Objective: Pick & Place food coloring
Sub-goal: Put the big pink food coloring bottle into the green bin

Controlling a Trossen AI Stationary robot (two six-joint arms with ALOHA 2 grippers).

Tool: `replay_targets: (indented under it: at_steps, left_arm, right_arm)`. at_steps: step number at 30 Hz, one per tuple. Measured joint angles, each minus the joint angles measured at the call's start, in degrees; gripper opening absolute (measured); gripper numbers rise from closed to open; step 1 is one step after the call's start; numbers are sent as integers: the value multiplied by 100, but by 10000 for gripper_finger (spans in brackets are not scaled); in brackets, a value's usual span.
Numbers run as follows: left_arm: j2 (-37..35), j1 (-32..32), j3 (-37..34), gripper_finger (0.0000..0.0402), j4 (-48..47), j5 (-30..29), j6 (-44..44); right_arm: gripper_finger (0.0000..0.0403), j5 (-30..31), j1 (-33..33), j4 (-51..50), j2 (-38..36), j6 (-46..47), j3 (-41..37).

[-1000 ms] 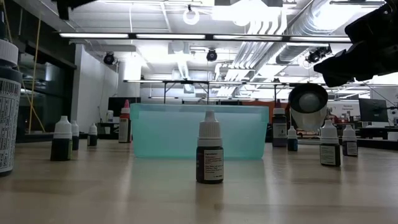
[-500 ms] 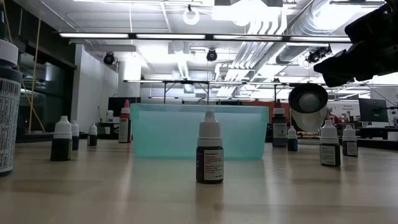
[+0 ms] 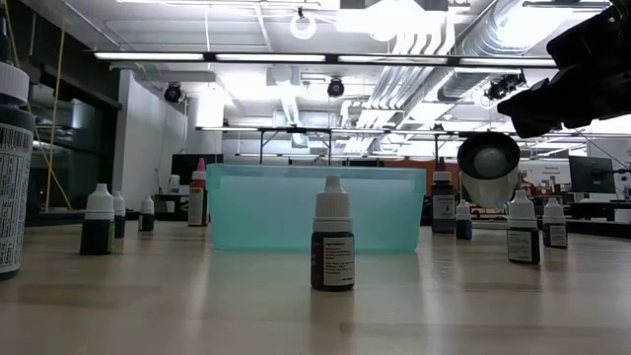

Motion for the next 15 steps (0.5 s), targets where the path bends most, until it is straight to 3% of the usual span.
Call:
replay_targets:
  at_steps: [3, 6, 15]
  left_arm:
    - [217, 20, 443, 195, -391, -171, 142]
    - [347, 381, 675, 195, -498, 33, 184]
    - [821, 2459, 636, 195, -666, 2149, 543]
  right_arm:
    - [0, 0, 0, -1, 0, 0, -2]
    - [0, 2, 0, -2, 0, 0, -2]
    - [0, 0, 0, 0, 0, 0, -2]
